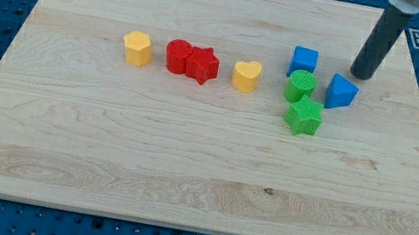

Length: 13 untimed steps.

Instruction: Place the blue cube to the right of the blue triangle

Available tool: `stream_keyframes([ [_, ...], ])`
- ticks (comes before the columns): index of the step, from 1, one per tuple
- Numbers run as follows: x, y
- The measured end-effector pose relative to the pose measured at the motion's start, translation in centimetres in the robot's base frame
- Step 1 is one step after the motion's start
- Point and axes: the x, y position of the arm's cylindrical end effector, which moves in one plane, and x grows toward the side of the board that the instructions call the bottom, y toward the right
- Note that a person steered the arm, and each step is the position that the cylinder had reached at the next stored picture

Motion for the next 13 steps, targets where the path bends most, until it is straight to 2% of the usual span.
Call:
stream_keyframes([
  [1, -1.9, -2.8],
  [3, -1.8, -12.9],
  [4, 0.4, -13.0],
  [10, 1.1, -11.8],
  [13, 3.0, -11.8],
])
